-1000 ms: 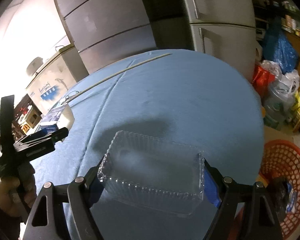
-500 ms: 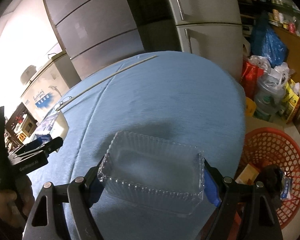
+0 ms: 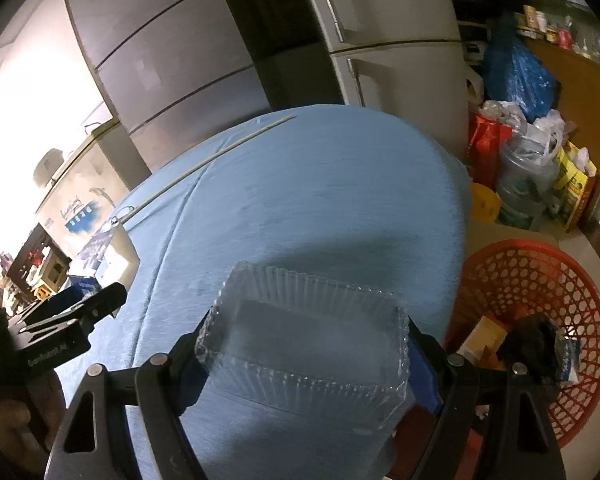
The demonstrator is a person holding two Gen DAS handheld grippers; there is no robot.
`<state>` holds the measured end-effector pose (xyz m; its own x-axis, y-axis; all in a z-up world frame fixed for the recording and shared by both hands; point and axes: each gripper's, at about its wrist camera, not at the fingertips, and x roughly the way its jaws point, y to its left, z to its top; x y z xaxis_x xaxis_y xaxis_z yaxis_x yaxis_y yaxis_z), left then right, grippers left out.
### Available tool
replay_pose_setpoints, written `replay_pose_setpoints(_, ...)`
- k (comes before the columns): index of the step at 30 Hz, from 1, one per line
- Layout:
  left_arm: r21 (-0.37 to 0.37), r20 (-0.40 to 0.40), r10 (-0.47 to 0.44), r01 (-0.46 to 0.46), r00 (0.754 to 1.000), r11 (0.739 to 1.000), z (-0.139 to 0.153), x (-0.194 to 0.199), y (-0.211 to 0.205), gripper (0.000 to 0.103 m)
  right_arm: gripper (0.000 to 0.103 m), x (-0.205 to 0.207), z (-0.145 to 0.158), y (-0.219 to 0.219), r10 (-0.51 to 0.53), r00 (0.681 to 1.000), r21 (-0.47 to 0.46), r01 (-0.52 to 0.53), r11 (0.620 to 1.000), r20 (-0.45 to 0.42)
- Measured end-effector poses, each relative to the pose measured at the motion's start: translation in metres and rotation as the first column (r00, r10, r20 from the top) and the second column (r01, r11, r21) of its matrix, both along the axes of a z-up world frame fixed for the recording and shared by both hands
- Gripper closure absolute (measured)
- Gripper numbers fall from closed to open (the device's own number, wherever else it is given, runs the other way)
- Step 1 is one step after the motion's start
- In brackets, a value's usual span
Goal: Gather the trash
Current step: 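Lift the held tray and carton and carry both toward the red basket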
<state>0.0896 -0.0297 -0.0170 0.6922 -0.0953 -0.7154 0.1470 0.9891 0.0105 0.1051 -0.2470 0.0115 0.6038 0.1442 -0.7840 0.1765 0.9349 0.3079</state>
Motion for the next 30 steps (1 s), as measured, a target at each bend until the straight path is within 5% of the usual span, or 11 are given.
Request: replay_pose_setpoints(30, 0.037, -0.023, -0.213, 0.214, 0.977, 0.976, 0.0, -0.006, -0.115, 0.012, 0.019, -0.064, 0.004, -0.106, -0.227, 0.974, 0.004, 0.227, 0.974, 0.019)
